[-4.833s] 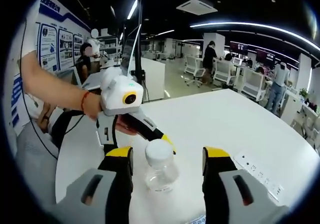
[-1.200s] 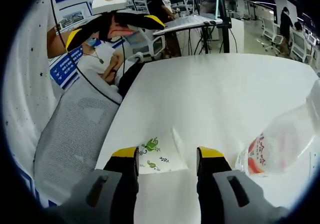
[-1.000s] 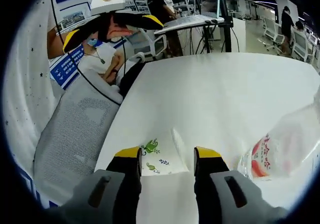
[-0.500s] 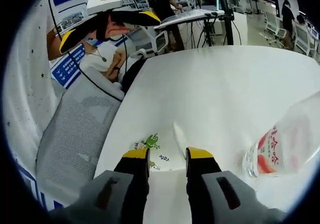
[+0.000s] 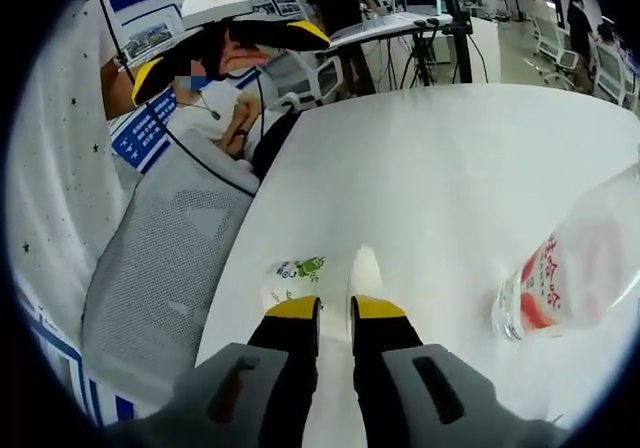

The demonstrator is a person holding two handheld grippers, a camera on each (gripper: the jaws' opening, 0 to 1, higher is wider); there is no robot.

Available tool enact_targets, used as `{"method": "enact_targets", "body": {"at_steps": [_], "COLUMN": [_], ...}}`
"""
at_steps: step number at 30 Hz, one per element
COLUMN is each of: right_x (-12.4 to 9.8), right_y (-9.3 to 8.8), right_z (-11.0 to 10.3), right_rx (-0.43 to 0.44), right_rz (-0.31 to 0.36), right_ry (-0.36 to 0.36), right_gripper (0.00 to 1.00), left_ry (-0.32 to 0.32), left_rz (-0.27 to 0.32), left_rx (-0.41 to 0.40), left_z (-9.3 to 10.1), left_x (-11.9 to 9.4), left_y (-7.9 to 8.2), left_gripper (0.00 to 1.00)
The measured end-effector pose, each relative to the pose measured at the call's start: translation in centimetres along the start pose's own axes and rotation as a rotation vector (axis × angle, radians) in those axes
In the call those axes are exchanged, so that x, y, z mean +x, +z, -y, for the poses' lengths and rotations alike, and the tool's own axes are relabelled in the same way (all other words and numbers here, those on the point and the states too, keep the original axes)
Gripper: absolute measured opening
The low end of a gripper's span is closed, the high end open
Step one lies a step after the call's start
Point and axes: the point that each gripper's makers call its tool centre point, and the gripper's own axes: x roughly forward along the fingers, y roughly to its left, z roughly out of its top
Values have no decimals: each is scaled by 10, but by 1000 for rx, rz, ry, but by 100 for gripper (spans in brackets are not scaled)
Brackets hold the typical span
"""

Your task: Arrange the tabletop items into an orderly group along one side of the table until the central work area is clear of visible clutter.

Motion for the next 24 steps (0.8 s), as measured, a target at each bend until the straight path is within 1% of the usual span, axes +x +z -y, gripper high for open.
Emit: {"method": "enact_targets", "body": {"at_steps": [3,9,19,24], "right_x": [-1,-4,-5,-4], "right_y": [-1,-2,0,1], "right_z": [-2,-14,-42,-49], "right_rx": [0,22,38,43], "right_rz": [-7,-17,-32,-33], "right_ry": [7,59,157,167], "right_gripper": [8,4,0,0], "left_ry": [0,-4,-12,-16], "left_rz": [-3,1,4,4], "left_rx": [2,-1,0,3], "left_z": [0,3,8,12], "left_x": [1,2,3,3], "left_y": [-1,-1,-1,-1], "left_gripper": [89,89,89,89]}}
